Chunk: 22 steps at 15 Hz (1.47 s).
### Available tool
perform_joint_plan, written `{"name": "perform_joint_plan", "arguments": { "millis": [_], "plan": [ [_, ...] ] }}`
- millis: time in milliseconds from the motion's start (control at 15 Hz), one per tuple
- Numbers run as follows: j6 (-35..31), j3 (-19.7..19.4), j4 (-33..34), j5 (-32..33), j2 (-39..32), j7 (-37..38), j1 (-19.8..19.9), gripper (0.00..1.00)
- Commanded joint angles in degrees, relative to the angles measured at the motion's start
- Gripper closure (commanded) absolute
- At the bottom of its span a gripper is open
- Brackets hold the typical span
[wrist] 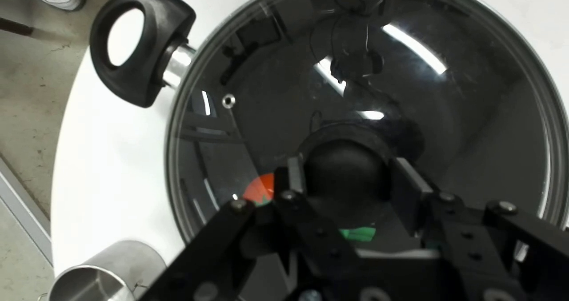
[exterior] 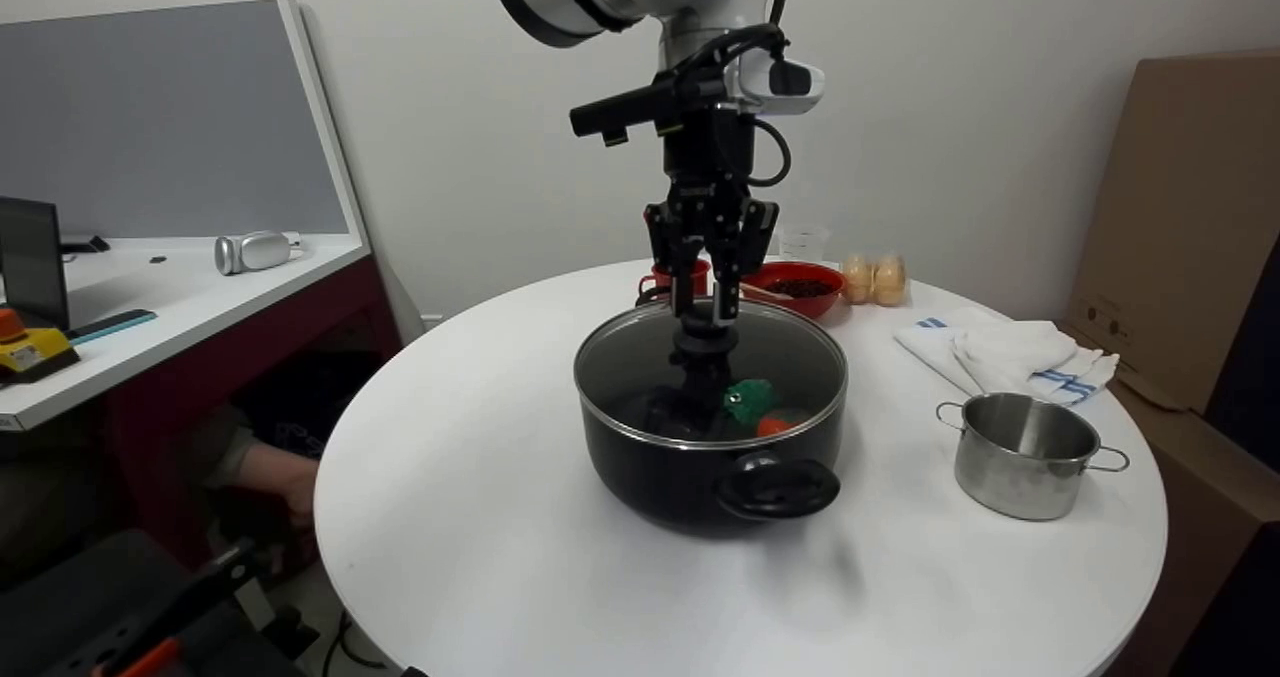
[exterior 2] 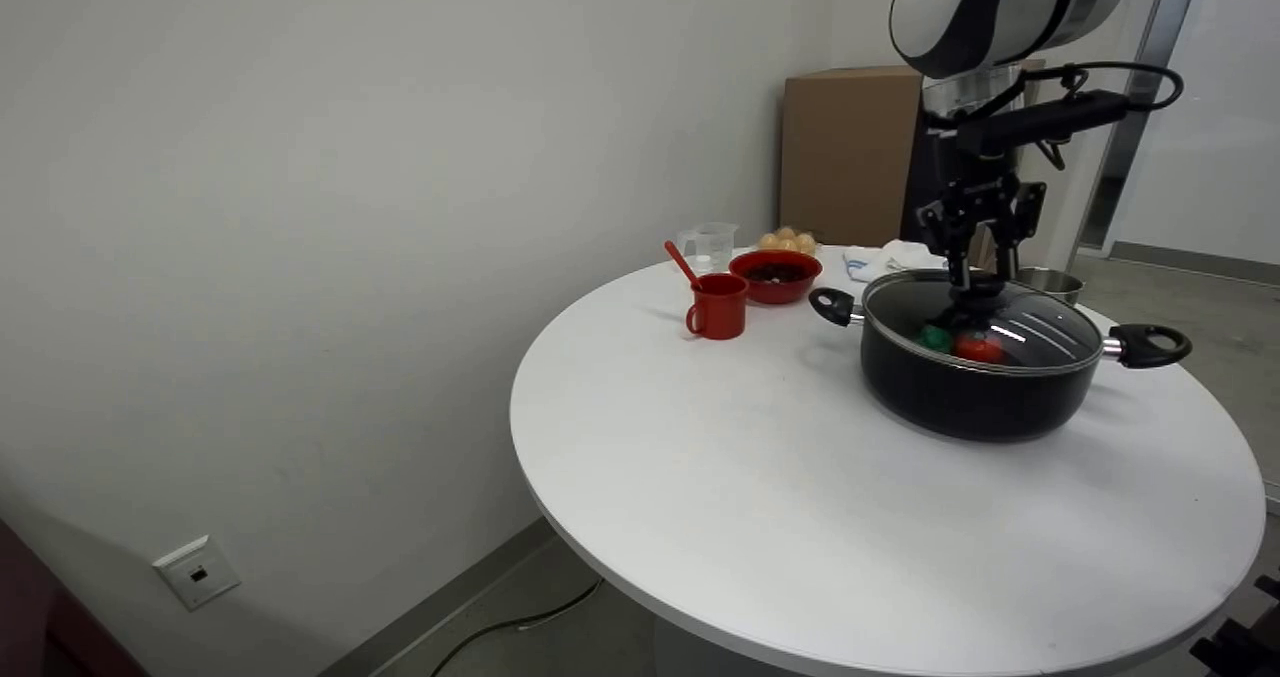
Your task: Uncover the pot and place the tomato and broccoli toys inside then cover it up again
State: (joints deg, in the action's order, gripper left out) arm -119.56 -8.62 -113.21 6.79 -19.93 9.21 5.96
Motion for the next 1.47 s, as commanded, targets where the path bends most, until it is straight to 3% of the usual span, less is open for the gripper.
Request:
{"name": "perform_joint_plan", "arguments": {
  "millis": [0,933,1400],
  "plan": [
    [3.61,-0.11,2.57,0.11,-1.52,0.69,-0.12,0.76],
    [6.88,-0.64,6.12,0.74,-1.8,0.65,0.17,0.76],
    [11.89,-0.67,8.16,1.98,-3.29,1.52,-0.28,0.76]
  ]
}}
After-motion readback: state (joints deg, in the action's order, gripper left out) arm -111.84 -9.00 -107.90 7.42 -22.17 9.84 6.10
